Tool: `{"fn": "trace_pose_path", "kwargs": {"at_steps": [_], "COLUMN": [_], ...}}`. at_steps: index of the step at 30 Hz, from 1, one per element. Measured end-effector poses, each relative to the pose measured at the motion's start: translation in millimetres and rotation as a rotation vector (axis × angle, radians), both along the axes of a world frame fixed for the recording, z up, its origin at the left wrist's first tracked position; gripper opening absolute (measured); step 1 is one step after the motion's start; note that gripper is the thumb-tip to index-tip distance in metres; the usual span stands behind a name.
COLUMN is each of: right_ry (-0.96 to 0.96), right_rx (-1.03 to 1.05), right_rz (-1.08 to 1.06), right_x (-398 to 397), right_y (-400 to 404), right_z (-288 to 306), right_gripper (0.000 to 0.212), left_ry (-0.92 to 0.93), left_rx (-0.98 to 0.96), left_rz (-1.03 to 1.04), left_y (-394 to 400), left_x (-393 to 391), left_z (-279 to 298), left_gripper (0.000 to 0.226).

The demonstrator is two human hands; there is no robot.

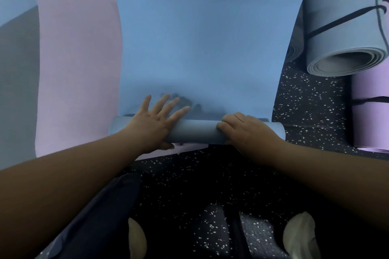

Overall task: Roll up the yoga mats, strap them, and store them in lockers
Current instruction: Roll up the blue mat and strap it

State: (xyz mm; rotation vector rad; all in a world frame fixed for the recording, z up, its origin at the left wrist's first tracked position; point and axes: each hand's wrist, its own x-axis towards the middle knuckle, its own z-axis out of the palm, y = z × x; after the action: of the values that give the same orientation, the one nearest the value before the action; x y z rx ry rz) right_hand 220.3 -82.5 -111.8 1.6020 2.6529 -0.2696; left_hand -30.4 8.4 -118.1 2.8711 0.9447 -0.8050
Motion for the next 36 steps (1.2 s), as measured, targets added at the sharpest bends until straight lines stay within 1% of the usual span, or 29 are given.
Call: {"fn": "trace_pose_path", "kwargs": {"at_steps": [2, 3, 5, 6, 10, 12, 15, 16, 18, 20, 22, 25, 27, 29, 32, 34, 35, 36], "right_ry": [0.006, 0.012, 0.008, 0.0, -0.04, -0.076, -0.081, -0.081, -0.083, -0.107, -0.12, -0.119, -0.11, -0.111, -0.07, -0.003, 0.013, 0.013], "right_rx": [-0.003, -0.013, -0.058, -0.084, -0.181, -0.249, -0.329, -0.353, -0.378, -0.431, -0.479, -0.452, -0.407, -0.322, -0.191, -0.089, -0.073, -0.101], "right_rz": [-0.011, -0.031, -0.084, -0.101, -0.178, -0.206, -0.258, -0.283, -0.336, -0.38, -0.435, -0.494, -0.514, -0.504, -0.433, -0.361, -0.348, -0.328], "right_x": [-0.7, -1.4, -2.1, -2.0, 1.4, 1.7, -0.2, 0.5, 4.1, 7.5, 9.4, 6.2, 2.3, 0.8, 0.5, 2.2, 3.0, 3.2], "right_y": [3.3, 4.8, 7.9, 10.1, 22.7, 27.5, 34.6, 37.7, 44.6, 51.5, 56.8, 57.7, 56.1, 54.8, 46.3, 35.5, 29.2, 23.1], "right_z": [2.7, 4.0, 5.8, 6.8, 11.3, 15.2, 23.3, 24.7, 24.8, 24.7, 26.2, 28.9, 30.3, 28.8, 27.4, 25.6, 24.5, 22.5], "right_gripper": [0.021, 0.019, 0.029, 0.033, 0.04, 0.046, 0.052, 0.048, 0.03, 0.031, 0.034, 0.036, 0.032, 0.026, 0.042, 0.045, 0.049, 0.055], "left_ry": [-0.084, -0.092, -0.084, -0.113, -0.192, -0.209, -0.239, -0.257, -0.295, -0.32, -0.335, -0.292, -0.222, -0.14, -0.045, 0.002, 0.007, 0.012], "left_rx": [0.056, 0.099, 0.174, 0.2, 0.288, 0.299, 0.295, 0.293, 0.282, 0.265, 0.255, 0.218, 0.211, 0.193, 0.123, 0.11, 0.109, 0.099], "left_rz": [-0.016, -0.033, -0.058, -0.077, -0.124, -0.122, -0.132, -0.138, -0.136, -0.11, -0.093, -0.064, -0.039, -0.009, 0.012, 0.031, 0.044, 0.064], "left_y": [3.8, 6.1, 9.4, 10.9, 12.6, 9.9, 3.6, 1.2, -2.3, -4.0, -5.8, -8.8, -7.1, -3.9, 3.9, 10.7, 14.4, 18.5], "left_x": [0.0, 0.3, 1.5, 1.4, 4.1, 4.1, 3.5, 3.4, 3.8, 4.3, 5.0, 5.2, 6.8, 10.6, 20.4, 27.8, 31.1, 33.6], "left_z": [0.1, 1.4, 3.5, 2.9, 2.7, 0.9, -3.4, -4.3, -4.0, -1.0, 0.4, -0.1, 1.6, 8.4, 13.0, 15.7, 17.0, 18.6], "left_gripper": [0.127, 0.131, 0.137, 0.138, 0.132, 0.13, 0.126, 0.121, 0.111, 0.104, 0.104, 0.116, 0.123, 0.125, 0.117, 0.112, 0.111, 0.109]}}
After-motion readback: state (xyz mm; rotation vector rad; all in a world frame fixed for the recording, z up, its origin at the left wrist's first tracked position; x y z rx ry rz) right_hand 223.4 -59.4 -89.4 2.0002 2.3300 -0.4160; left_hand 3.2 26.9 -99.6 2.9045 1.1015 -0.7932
